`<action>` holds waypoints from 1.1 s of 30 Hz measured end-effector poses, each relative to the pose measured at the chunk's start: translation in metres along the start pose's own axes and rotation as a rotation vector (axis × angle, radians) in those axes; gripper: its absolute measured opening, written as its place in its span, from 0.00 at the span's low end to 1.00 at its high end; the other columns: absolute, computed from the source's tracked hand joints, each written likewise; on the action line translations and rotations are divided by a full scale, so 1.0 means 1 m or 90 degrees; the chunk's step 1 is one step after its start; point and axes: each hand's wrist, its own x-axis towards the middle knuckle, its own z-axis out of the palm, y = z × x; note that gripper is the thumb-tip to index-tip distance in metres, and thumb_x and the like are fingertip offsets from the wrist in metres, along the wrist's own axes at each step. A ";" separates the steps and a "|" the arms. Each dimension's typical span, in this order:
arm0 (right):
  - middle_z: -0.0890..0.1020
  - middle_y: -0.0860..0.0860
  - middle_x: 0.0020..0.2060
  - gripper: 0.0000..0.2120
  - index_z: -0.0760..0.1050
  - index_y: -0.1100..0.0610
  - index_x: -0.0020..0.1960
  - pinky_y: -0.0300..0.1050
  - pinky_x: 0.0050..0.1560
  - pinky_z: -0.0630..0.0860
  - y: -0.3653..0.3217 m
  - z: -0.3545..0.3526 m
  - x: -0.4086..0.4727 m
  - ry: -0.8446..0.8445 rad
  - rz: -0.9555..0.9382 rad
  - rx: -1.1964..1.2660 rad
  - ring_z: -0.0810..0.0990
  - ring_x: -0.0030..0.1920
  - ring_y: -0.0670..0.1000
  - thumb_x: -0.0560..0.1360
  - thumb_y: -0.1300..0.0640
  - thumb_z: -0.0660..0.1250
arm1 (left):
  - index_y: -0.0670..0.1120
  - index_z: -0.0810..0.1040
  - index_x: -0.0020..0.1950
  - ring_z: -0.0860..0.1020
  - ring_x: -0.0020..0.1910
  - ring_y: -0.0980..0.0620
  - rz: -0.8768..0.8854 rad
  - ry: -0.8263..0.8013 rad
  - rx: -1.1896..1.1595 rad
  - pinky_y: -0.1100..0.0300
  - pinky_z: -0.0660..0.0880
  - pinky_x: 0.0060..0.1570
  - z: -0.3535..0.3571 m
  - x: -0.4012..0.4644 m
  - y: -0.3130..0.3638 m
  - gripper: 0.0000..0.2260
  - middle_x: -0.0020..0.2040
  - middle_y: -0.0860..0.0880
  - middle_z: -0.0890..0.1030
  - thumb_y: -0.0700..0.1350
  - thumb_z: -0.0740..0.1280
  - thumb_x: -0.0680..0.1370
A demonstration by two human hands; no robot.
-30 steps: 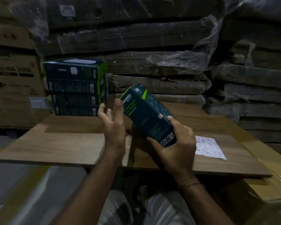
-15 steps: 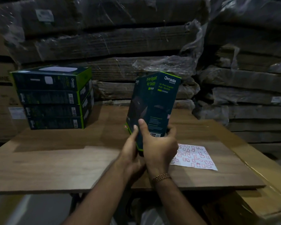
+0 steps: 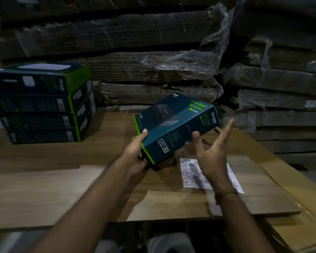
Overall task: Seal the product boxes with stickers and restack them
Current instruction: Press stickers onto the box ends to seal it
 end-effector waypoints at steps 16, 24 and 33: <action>0.82 0.48 0.65 0.37 0.71 0.48 0.72 0.56 0.65 0.83 0.129 -0.036 0.109 -0.099 0.094 -0.045 0.83 0.65 0.49 0.69 0.54 0.86 | 0.50 0.85 0.62 0.88 0.54 0.42 0.080 0.071 0.238 0.39 0.82 0.63 0.053 0.121 -0.016 0.26 0.55 0.45 0.89 0.70 0.63 0.82; 0.82 0.45 0.59 0.31 0.73 0.49 0.69 0.36 0.51 0.77 0.150 -0.044 0.116 -0.028 0.130 -0.113 0.82 0.60 0.48 0.71 0.54 0.84 | 0.65 0.75 0.76 0.76 0.73 0.42 0.163 0.055 0.509 0.47 0.68 0.77 0.072 0.139 -0.032 0.42 0.72 0.47 0.81 0.82 0.41 0.75; 0.85 0.49 0.62 0.36 0.74 0.50 0.71 0.57 0.65 0.79 0.170 -0.061 0.127 -0.008 0.175 -0.284 0.83 0.62 0.55 0.68 0.45 0.85 | 0.66 0.54 0.84 0.57 0.82 0.37 0.227 -0.031 0.927 0.42 0.58 0.76 0.070 0.141 -0.044 0.51 0.83 0.40 0.62 0.82 0.68 0.66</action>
